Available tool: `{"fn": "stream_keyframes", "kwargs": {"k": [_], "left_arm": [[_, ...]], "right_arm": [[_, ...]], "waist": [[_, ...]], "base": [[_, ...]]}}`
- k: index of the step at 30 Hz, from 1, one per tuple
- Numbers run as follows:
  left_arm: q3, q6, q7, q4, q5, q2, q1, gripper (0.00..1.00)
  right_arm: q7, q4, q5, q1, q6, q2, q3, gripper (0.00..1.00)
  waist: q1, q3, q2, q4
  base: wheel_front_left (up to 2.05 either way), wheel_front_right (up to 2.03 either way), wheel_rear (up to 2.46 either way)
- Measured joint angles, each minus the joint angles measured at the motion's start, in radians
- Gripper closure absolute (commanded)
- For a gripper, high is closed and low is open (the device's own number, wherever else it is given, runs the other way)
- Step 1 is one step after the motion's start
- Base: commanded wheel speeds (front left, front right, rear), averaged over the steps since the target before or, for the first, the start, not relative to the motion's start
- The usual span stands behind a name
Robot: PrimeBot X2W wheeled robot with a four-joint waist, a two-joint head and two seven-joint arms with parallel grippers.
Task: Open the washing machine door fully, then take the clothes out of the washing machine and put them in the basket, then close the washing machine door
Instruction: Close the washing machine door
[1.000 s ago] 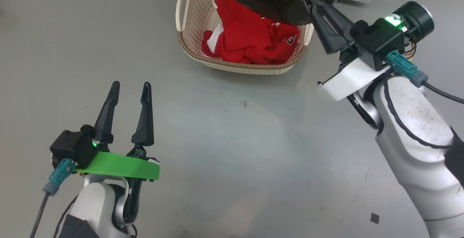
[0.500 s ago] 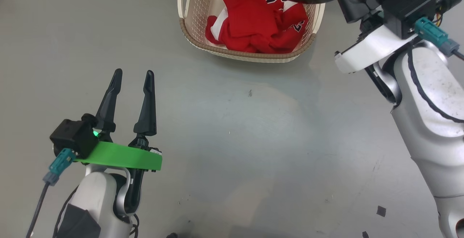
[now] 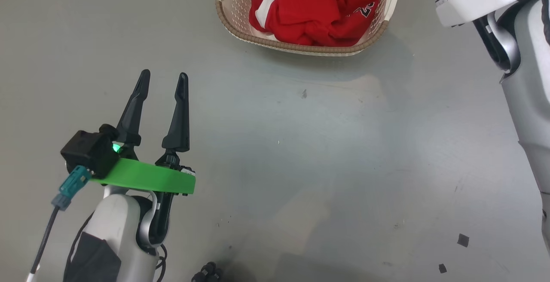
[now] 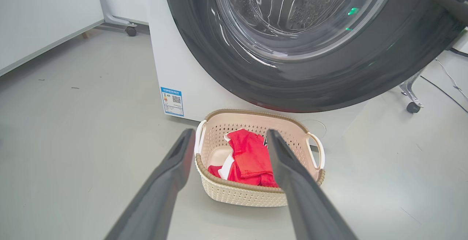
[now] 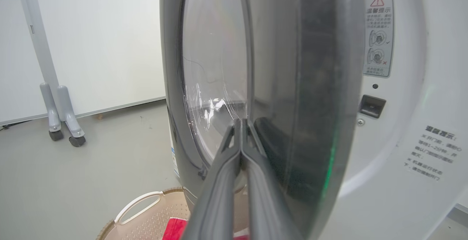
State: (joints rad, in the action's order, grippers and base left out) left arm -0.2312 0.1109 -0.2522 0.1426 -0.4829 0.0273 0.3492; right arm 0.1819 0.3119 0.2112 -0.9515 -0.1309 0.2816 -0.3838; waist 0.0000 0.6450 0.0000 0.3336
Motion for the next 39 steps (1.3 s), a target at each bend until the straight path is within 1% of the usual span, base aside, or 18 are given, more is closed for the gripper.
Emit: {"fn": "stream_keyframes", "kwargs": {"k": [5,16,21,27,29,33,37,39], "left_arm": [[0.001,0.000,0.000,0.002,-0.001,-0.001,0.006,0.00],[-0.022,0.001,0.000,0.000,-0.052,-0.004,0.047,0.00],[-0.022,0.001,0.000,0.001,-0.054,-0.004,0.051,0.00],[-0.026,0.001,0.000,0.000,-0.083,-0.005,0.057,0.00],[-0.029,0.001,0.000,0.000,-0.086,-0.005,0.065,0.00],[-0.031,0.002,0.000,0.001,-0.089,-0.006,0.072,0.00],[-0.033,0.002,0.000,0.001,-0.089,-0.006,0.072,0.00],[-0.033,0.002,0.000,0.001,-0.089,-0.007,0.072,0.00]], "right_arm": [[-0.001,0.028,0.000,-0.060,0.000,0.006,0.008,1.00],[-0.018,0.090,-0.001,-0.182,0.000,0.049,0.026,1.00],[-0.027,0.111,-0.001,-0.230,0.000,0.059,0.028,1.00],[-0.032,0.142,-0.008,-0.282,0.000,0.071,0.027,1.00],[-0.036,0.155,-0.010,-0.300,0.000,0.070,0.040,1.00],[-0.036,0.183,-0.013,-0.328,0.012,0.075,0.053,1.00],[-0.038,0.206,-0.027,-0.358,0.033,0.077,0.055,1.00],[-0.039,0.217,-0.029,-0.367,0.039,0.078,0.057,1.00]], "waist": [[0.0000,0.026,0.0000,0.007],[0.0000,0.076,0.0000,0.026],[0.0000,0.092,0.0000,0.037],[0.0000,0.109,0.0000,0.047],[0.0001,0.115,0.0000,0.050],[0.0001,0.119,0.0000,0.055],[0.0000,0.123,0.0000,0.059],[0.0001,0.124,0.0000,0.061]], "base": [[0.00,0.00,0.00],[0.00,0.00,0.00],[0.00,0.00,0.00],[0.00,0.00,0.00],[0.00,0.00,0.00],[0.00,0.00,0.00],[0.00,0.00,0.00],[0.00,0.00,0.00]]}}
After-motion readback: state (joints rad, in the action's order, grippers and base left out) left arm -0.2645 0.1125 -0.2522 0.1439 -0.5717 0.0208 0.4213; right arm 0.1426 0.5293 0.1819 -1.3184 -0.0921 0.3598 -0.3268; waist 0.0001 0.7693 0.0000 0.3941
